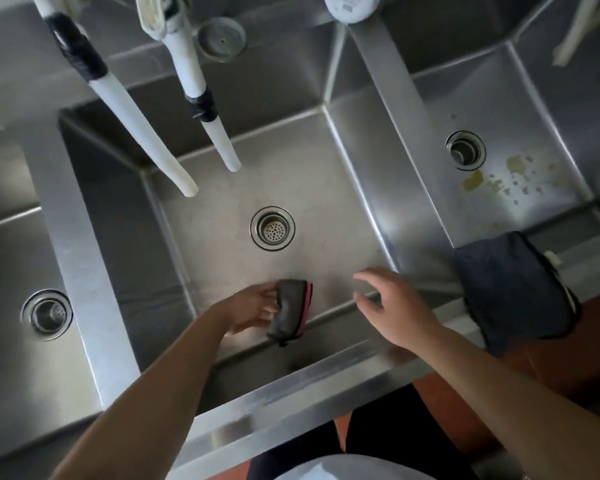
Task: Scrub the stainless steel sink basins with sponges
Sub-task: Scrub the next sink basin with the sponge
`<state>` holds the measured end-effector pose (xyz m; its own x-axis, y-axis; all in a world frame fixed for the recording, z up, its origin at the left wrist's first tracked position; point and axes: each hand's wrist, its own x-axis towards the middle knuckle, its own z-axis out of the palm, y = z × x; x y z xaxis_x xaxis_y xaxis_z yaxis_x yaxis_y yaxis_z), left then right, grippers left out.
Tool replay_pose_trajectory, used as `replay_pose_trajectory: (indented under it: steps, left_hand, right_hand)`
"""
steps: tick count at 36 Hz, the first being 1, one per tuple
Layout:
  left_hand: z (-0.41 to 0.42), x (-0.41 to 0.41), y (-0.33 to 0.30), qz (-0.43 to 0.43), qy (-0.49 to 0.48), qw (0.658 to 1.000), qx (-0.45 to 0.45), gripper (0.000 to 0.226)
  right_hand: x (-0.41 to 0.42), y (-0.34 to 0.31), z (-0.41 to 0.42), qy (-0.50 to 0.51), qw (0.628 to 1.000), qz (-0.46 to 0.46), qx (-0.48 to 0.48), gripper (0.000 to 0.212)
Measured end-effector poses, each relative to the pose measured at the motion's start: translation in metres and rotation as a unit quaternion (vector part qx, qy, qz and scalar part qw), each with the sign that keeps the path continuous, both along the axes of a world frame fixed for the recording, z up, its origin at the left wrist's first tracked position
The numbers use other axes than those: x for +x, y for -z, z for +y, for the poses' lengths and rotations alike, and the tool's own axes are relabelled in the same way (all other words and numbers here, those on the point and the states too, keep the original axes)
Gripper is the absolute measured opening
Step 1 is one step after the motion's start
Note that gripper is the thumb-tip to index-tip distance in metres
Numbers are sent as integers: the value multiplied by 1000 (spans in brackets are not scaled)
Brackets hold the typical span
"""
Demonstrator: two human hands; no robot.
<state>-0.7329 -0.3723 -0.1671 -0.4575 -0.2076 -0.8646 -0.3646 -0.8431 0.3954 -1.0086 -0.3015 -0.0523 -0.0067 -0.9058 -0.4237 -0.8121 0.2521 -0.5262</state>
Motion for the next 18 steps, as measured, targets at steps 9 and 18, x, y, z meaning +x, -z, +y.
replay_pose_trajectory:
  steps: [9,18]
  left_hand:
    - [-36,-41,-28,98,-405,908,49,36]
    - [-124,-46,27,-274,-504,810,-120,35]
  right_hand:
    - [-42,-28,-103,-15,965,83,-247,38]
    - [-81,6,-247,-129,948,256,-136,68]
